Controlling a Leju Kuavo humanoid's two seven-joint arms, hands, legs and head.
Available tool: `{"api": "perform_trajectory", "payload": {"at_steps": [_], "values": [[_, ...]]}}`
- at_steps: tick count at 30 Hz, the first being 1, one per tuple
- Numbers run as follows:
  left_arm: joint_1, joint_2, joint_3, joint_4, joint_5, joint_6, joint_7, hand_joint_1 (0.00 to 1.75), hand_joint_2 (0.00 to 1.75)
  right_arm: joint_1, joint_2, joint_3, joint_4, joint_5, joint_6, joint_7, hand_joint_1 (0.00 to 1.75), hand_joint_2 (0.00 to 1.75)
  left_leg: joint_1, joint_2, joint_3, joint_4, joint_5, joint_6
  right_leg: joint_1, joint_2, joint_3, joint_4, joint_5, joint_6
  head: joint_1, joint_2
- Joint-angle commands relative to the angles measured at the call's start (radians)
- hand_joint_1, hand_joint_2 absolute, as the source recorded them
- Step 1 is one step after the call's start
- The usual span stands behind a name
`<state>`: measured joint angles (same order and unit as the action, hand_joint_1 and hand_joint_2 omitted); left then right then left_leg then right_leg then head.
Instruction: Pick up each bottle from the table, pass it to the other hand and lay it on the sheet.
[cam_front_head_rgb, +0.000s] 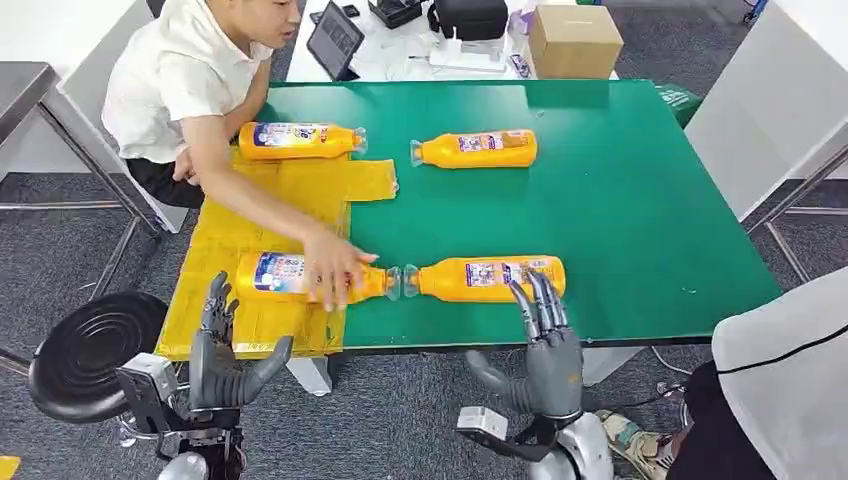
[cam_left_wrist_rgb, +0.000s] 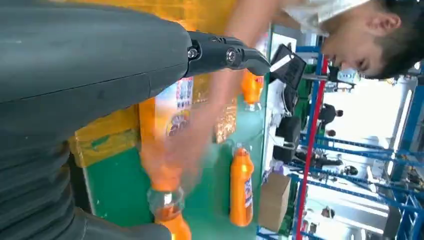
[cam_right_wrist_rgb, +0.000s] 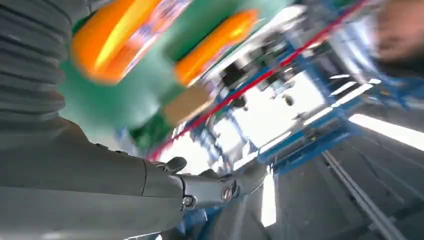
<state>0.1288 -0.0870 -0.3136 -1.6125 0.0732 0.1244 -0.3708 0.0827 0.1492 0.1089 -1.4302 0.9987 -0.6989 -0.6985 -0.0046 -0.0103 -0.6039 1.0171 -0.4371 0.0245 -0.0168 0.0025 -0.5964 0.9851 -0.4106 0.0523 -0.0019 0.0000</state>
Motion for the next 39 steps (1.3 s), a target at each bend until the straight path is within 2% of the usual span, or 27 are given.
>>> {"api": "perform_trajectory", "payload": {"at_steps": [1,2,6,11,14,20,27,31,36,39], "values": [[-0.025,0.017,-0.038,0.017,-0.035,0.017,-0.016,0.0,1.75,-0.112,0.019,-0.255,0.156,0.162,0.001,0.0,0.0,1.75,0.0,0.001,0.003,-0.001,0.0,-0.001,0.0,0.0,0.002,-0.001,0.0,-0.001,0.0,0.0],[-0.03,0.013,-0.036,0.024,-0.037,0.018,-0.017,0.0,1.75,-0.143,0.001,-0.26,0.196,0.207,0.001,0.022,0.0,1.75,0.001,0.001,0.004,-0.001,-0.001,-0.002,0.001,0.0,0.004,-0.001,0.0,-0.002,0.0,0.0],[-0.042,0.004,-0.036,0.054,-0.046,0.02,-0.017,0.0,1.75,-0.232,-0.085,-0.178,0.354,0.225,0.001,0.131,0.0,1.75,0.001,0.003,0.004,-0.001,0.0,-0.001,0.001,0.001,0.003,-0.002,0.001,-0.001,0.0,0.0],[-0.063,-0.009,-0.057,0.095,-0.056,0.02,-0.015,0.0,1.75,-0.397,-0.182,-0.015,0.666,0.158,0.003,0.297,0.0,1.75,0.001,0.004,0.005,-0.002,0.0,-0.001,0.001,0.003,0.004,-0.002,0.001,-0.001,0.0,0.0],[-0.07,-0.009,-0.073,0.106,-0.058,0.019,-0.015,0.0,1.75,-0.455,-0.201,0.034,0.763,0.141,0.008,0.333,0.0,1.75,0.001,0.006,0.006,-0.002,0.0,-0.001,0.001,0.004,0.005,-0.003,0.002,-0.001,0.0,0.0],[-0.076,-0.008,-0.077,0.112,-0.058,0.018,-0.015,0.0,1.75,-0.479,-0.207,0.058,0.801,0.14,0.024,0.355,0.0,1.75,0.0,0.002,0.005,-0.001,0.0,-0.001,0.001,0.001,0.005,-0.001,0.0,-0.002,0.0,0.0],[-0.12,-0.021,-0.098,0.162,-0.06,0.009,-0.006,0.0,1.75,-0.591,-0.19,0.127,0.936,0.164,0.094,0.41,0.0,1.75,0.0,0.003,0.003,0.0,0.0,-0.001,0.001,0.002,0.002,0.0,0.001,-0.001,0.0,0.0],[-0.12,-0.021,-0.098,0.162,-0.06,0.009,-0.006,0.0,1.75,-0.591,-0.19,0.127,0.936,0.164,0.094,0.41,0.0,1.75,0.0,0.002,0.005,-0.001,0.0,-0.001,0.001,0.001,0.004,-0.001,0.0,-0.002,0.0,0.0],[-0.144,-0.029,-0.101,0.189,-0.054,0.011,0.021,0.0,1.75,-0.645,-0.19,0.197,1.002,0.228,0.174,0.522,0.0,1.75,0.0,0.003,0.005,-0.001,-0.001,-0.002,0.001,0.002,0.004,0.0,0.0,-0.002,-0.001,0.0],[-0.152,-0.027,-0.107,0.192,-0.054,0.01,0.022,0.0,1.75,-0.676,-0.194,0.217,1.013,0.237,0.16,0.533,0.0,1.75,0.0,0.002,0.004,-0.001,0.0,-0.001,0.001,0.001,0.004,0.0,0.0,-0.002,0.0,0.0]]}}
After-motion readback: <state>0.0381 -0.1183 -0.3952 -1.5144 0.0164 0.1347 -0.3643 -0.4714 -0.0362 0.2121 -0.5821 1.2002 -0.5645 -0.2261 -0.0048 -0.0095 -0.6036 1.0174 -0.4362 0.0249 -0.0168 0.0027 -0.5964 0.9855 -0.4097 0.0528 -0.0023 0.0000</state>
